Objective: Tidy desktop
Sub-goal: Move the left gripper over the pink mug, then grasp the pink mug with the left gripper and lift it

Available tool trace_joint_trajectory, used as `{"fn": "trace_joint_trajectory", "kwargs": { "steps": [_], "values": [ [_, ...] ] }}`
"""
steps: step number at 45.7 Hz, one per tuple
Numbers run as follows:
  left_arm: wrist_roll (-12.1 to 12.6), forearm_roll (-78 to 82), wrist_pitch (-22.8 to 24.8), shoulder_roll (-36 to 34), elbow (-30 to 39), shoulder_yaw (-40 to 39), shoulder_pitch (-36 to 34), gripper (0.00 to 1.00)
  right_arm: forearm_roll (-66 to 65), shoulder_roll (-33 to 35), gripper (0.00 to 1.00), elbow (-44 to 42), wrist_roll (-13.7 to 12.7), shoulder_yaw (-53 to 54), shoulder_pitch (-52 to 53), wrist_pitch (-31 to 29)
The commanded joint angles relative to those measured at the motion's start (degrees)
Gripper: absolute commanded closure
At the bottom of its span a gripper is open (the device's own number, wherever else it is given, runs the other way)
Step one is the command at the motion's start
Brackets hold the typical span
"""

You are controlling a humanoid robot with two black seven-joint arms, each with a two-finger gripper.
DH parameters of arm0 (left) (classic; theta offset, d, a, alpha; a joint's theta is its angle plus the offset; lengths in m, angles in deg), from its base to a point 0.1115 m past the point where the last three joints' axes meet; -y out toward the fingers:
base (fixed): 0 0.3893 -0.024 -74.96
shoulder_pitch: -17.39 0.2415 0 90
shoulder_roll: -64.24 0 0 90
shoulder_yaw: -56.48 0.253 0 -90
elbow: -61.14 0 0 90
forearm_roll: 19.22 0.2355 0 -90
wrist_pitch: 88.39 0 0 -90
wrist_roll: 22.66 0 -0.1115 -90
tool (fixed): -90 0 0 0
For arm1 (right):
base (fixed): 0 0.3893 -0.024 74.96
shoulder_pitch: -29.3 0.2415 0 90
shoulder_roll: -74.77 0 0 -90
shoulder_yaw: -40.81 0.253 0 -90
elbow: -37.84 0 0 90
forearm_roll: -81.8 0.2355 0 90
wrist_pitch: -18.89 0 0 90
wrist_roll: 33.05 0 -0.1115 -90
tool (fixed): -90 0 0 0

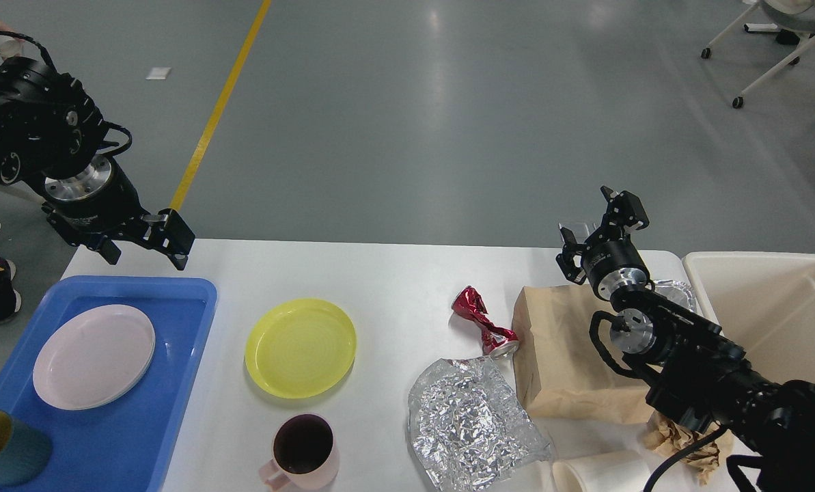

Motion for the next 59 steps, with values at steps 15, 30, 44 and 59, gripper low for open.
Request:
{"fn": "trace_joint_trajectory", "kwargs": {
  "steps": [15, 30, 44, 59],
  "values": [
    [0.26, -0.84, 0.0, 11.69, 5.7, 0.48, -1.13, 0.04, 0.0, 0.0, 0.0, 0.0, -0.04, 0.0, 0.0, -0.06],
    [0.35, -0.76, 0.0, 19.08, 6.93, -1.28, 4.93, 0.04, 0.0, 0.0, 0.0, 0.0, -0.04, 0.0, 0.0, -0.06],
    [1.4, -1.02, 0.0, 20.13, 6.06, -2.34, 12.67, 0.04, 0.0, 0.0, 0.0, 0.0, -0.04, 0.0, 0.0, -0.06],
    [1.4, -1.02, 0.0, 20.75, 4.83, -2.43, 15.39, 0.05, 0.0, 0.0, 0.0, 0.0, -0.04, 0.0, 0.0, -0.06]
  ]
}}
